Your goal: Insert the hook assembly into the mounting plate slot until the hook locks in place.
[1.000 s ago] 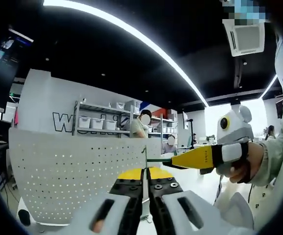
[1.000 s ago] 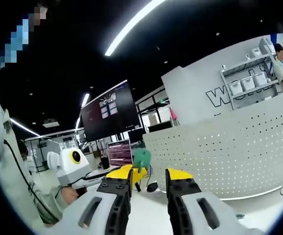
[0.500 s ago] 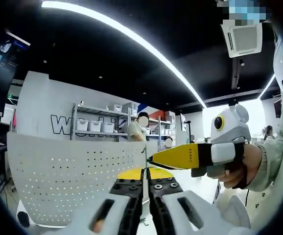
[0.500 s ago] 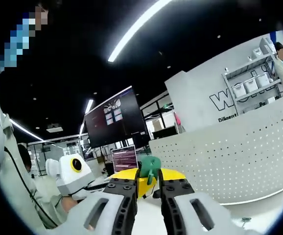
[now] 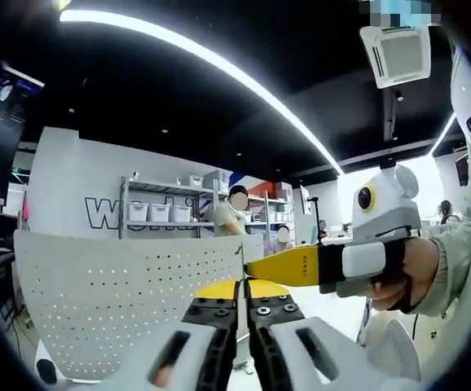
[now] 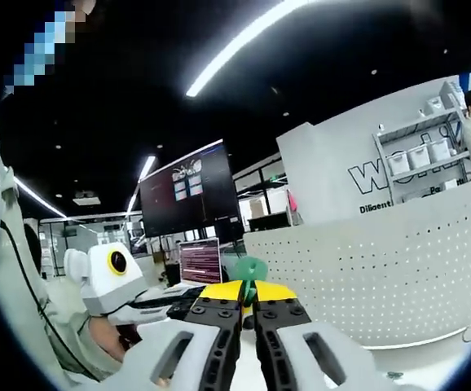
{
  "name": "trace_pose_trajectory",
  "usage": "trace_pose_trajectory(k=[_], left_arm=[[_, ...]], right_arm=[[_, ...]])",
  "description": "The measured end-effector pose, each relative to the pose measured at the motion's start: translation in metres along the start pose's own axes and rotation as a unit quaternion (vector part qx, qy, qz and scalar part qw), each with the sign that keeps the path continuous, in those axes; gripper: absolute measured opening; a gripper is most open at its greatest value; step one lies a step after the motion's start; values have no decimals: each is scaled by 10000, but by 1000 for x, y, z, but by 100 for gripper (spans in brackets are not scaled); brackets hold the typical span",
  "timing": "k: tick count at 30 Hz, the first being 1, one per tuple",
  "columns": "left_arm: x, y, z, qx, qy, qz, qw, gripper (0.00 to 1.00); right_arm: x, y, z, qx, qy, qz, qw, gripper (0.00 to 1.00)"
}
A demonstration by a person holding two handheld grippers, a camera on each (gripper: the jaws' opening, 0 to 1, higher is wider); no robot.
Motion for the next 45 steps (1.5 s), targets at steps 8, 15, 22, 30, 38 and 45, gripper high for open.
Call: trace_pose_trajectory(k=[8, 15, 22, 30, 38, 45], left_arm=[[0, -2, 0, -200, 82, -107, 9997, 4], [1, -4, 3, -275, 221, -171, 9992, 10], [3, -4, 5, -295, 302, -239, 9988, 17], [9, -1, 15, -360, 575, -367, 9970, 27], [24, 6, 34, -383, 1017, -586, 9923, 34], [37, 8, 48, -312, 1355, -746, 9875, 41]], right_arm=[[0, 2, 0, 132, -16, -14, 9999, 2], [1, 3, 1, 104, -91, -9, 9999, 1], [3, 2, 2, 94, -81, -1, 9999, 1], [4, 2, 1, 184, -114, 31, 9998, 1], [5, -1, 2, 223, -111, 68, 9997, 1], [7, -6, 0, 278, -156, 164, 9994, 1]])
Point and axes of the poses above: the point that each gripper's makers call its tool centre point, and the gripper's own axes: x roughly backward along the fingers, y roughly to its left, z roughly out of its underside, the point moved 9 cm from there along x, roughly backward along the fingers, and after that the axes turned 10 degrees about -z, right-handed, at the moved point
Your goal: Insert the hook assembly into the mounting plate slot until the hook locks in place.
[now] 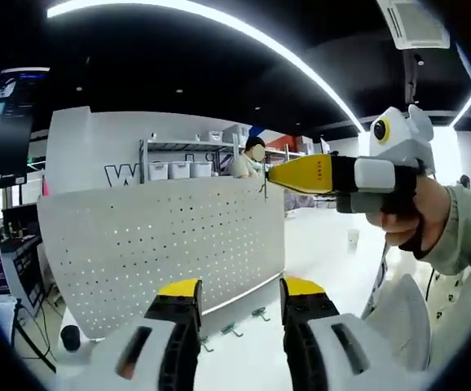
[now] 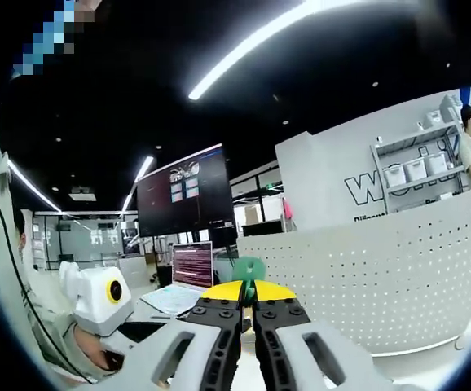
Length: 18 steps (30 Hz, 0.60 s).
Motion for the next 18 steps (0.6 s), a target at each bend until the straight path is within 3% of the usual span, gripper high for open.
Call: trace_pose_trajectory(k=[7, 11, 18], left_arm=[[13, 1, 14, 84, 215, -160, 9996, 45], [19, 3, 27, 169, 498, -258, 9983, 50], [27, 5, 41, 193, 724, -283, 9968, 49]], right_arm=[[1, -16, -4, 240, -22, 249, 9994, 1], [1, -28, -7, 376, -18, 424, 9984, 1], [-1, -49, -9, 475, -108, 721, 9962, 1]])
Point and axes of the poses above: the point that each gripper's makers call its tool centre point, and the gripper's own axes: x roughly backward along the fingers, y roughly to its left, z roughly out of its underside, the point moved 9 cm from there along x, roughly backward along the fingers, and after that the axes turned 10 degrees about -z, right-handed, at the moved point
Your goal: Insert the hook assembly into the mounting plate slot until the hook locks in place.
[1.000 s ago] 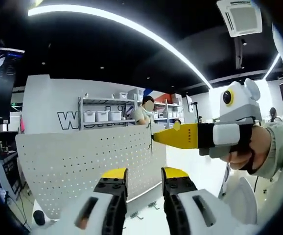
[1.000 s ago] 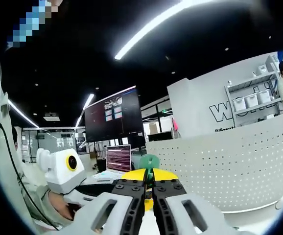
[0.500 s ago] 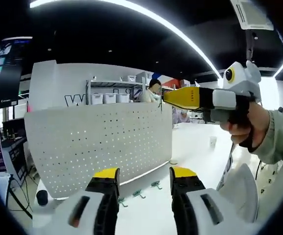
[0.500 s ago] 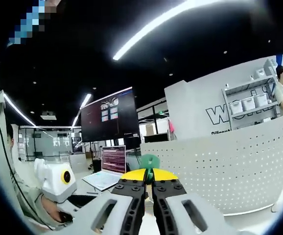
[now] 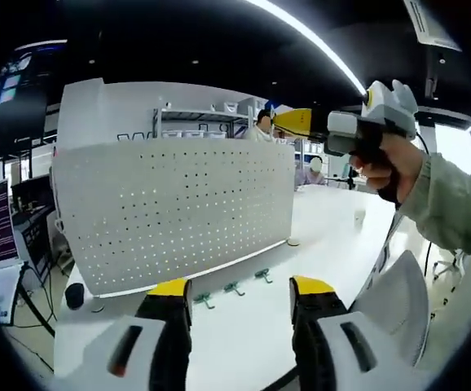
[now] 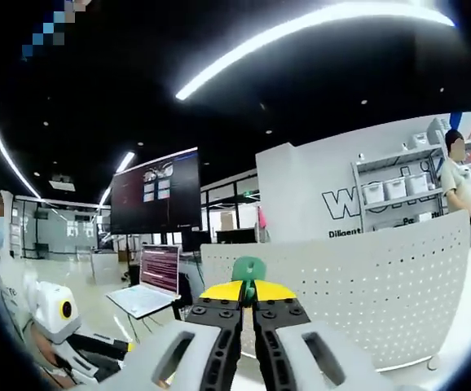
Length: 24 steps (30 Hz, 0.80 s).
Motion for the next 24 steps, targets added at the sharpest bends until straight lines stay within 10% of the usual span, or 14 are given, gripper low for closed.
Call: trace_pose_trajectory(k=[24], left_arm=[[0, 12, 17, 167, 219, -144, 9995, 48]], right_arm=[[-55, -52, 11, 57, -52, 482, 9988, 1]])
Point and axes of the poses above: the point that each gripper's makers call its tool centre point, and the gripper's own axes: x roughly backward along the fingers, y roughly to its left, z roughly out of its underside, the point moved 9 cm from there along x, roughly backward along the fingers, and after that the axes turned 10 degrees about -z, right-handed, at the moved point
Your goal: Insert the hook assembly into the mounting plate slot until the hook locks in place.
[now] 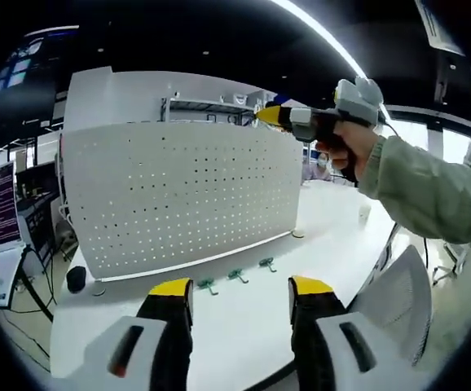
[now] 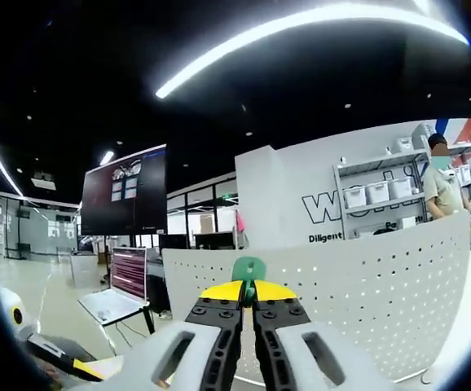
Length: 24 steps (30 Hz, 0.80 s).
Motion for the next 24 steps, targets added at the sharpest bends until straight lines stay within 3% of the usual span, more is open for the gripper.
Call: trace_pose_trajectory(k=[24], left_arm=[[-6, 15, 6, 78, 156, -80, 9998, 47]], right_arm=[[-57, -34, 25, 352, 91, 510, 9980, 2]])
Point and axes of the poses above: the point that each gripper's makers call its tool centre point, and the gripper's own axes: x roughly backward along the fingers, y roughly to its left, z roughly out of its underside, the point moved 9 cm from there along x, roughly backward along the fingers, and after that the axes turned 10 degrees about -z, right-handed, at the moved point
